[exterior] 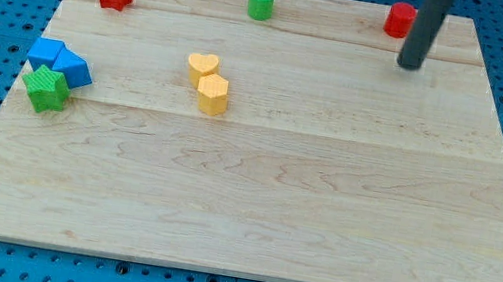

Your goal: Push the blue blocks along with the green star slightly down

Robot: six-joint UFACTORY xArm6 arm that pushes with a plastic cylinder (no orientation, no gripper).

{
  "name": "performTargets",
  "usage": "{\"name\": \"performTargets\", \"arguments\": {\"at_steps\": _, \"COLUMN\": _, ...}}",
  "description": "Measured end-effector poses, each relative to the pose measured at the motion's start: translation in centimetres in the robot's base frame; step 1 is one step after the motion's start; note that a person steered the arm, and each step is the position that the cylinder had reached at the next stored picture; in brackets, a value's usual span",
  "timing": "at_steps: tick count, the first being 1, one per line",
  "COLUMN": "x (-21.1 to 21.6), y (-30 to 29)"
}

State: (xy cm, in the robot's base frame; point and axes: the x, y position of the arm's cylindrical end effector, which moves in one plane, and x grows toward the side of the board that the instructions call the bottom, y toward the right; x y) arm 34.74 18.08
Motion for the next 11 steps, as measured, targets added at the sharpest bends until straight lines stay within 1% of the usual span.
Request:
{"name": "performTargets", "arguments": {"at_steps": 1, "x": 8.1, "y": -6.6}}
{"name": "performTargets", "arguments": {"at_steps": 3, "x": 19.0, "y": -30.0}}
{"name": "performTargets", "arguments": {"at_steps": 4, "x": 19.9, "y": -45.1}}
{"name": "performTargets", "arguments": {"at_steps": 5, "x": 13.4, "y": -48.5}}
{"name": "performTargets", "arguments": {"at_steps": 7, "x": 4.0, "y": -48.6}}
{"name": "performTargets", "arguments": {"at_steps": 8, "x": 2.7, "y": -45.9}}
{"name": "performTargets", "arguments": {"at_steps": 9, "x": 7.5, "y": -44.2}}
{"name": "performTargets", "arguments": {"at_steps": 10, "x": 9.9, "y": -39.9}}
{"name": "performTargets", "arguments": {"at_steps": 11, "x": 8.7, "y": -39.0}}
